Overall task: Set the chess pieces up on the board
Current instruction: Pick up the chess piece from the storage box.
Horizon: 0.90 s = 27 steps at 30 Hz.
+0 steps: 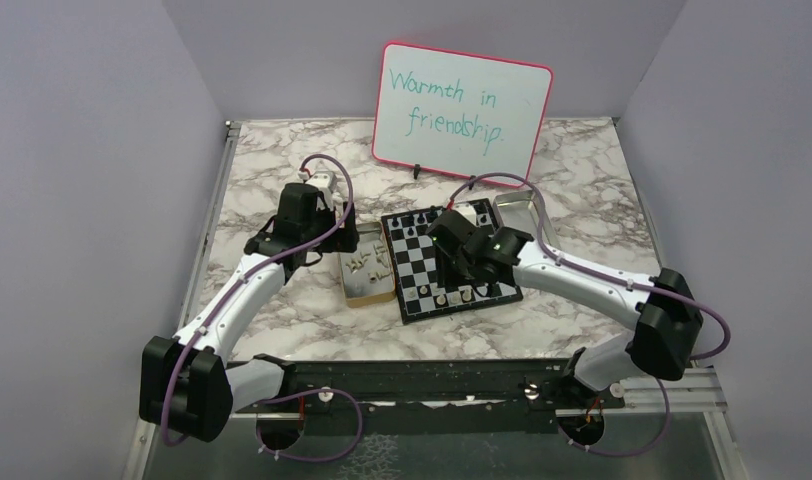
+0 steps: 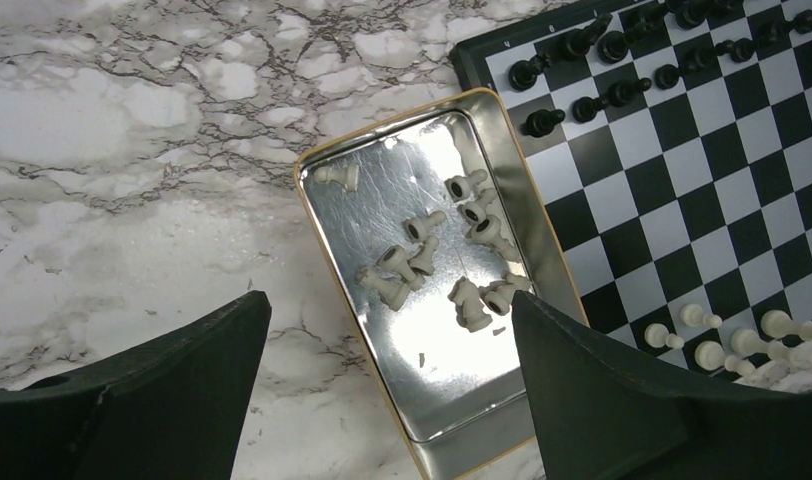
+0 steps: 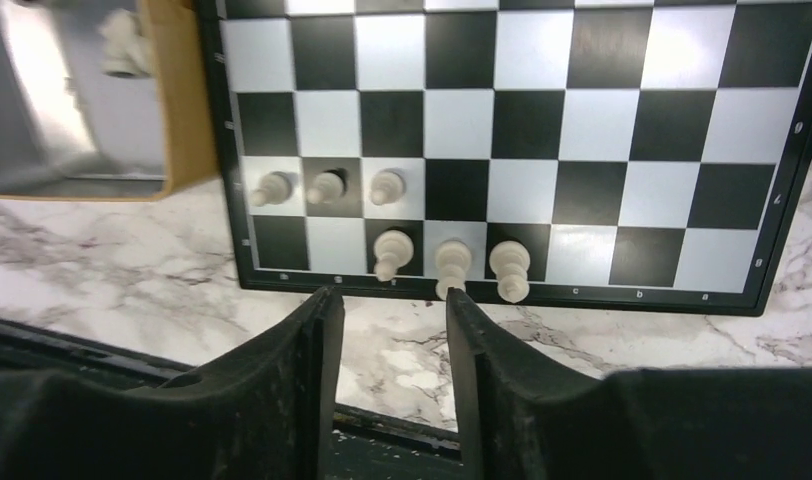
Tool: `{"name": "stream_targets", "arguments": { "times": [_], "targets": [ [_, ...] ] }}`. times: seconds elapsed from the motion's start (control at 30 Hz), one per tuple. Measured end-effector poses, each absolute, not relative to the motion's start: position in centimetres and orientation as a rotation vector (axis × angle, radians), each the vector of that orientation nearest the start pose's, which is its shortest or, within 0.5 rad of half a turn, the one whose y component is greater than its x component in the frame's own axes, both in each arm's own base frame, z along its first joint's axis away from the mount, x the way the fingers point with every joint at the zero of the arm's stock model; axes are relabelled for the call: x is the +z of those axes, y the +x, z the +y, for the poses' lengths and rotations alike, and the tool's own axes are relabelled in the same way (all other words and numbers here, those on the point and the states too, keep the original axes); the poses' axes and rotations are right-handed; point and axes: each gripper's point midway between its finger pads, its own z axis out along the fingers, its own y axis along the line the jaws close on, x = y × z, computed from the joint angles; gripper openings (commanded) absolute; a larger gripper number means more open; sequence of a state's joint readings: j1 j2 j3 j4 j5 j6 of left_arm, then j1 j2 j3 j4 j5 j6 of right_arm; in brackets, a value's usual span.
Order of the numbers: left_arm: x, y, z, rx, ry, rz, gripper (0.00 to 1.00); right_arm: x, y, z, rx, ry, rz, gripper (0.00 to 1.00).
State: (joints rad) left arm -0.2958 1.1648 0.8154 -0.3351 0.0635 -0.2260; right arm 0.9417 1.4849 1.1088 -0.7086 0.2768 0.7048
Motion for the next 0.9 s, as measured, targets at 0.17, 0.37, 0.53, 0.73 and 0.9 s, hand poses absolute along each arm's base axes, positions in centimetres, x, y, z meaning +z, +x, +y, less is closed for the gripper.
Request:
{"name": "stream_targets", "arguments": {
  "times": [0.17,0.37,0.53,0.73,0.9],
  "targets": [
    [14.6,30.7,-12.5,-0.408,0.149,2.304,0.63,14.4,22.1,26.5,0.322,-0.219,2.51,0.52],
    [14.7,30.8,-14.0,-0.447,0.23,2.345,0.47,16.4,22.0,26.4,0.388,-0.231,2.445,0.52],
    [12.5,30.2,-15.9,-0.425,0.336,2.446,0.39,16.2,21.4,25.7,0.41,-0.238,2.432,0.51],
    [10.3,30.0,-17.8,-0.389,0.46,2.514,0.31,17.1,20.6,24.7,0.454,-0.233,2.383,0.47],
    [9.3,31.2,-18.3,-0.377,0.513,2.507,0.28,19.0,20.1,23.7,0.514,-0.213,2.311,0.47]
  ]
}}
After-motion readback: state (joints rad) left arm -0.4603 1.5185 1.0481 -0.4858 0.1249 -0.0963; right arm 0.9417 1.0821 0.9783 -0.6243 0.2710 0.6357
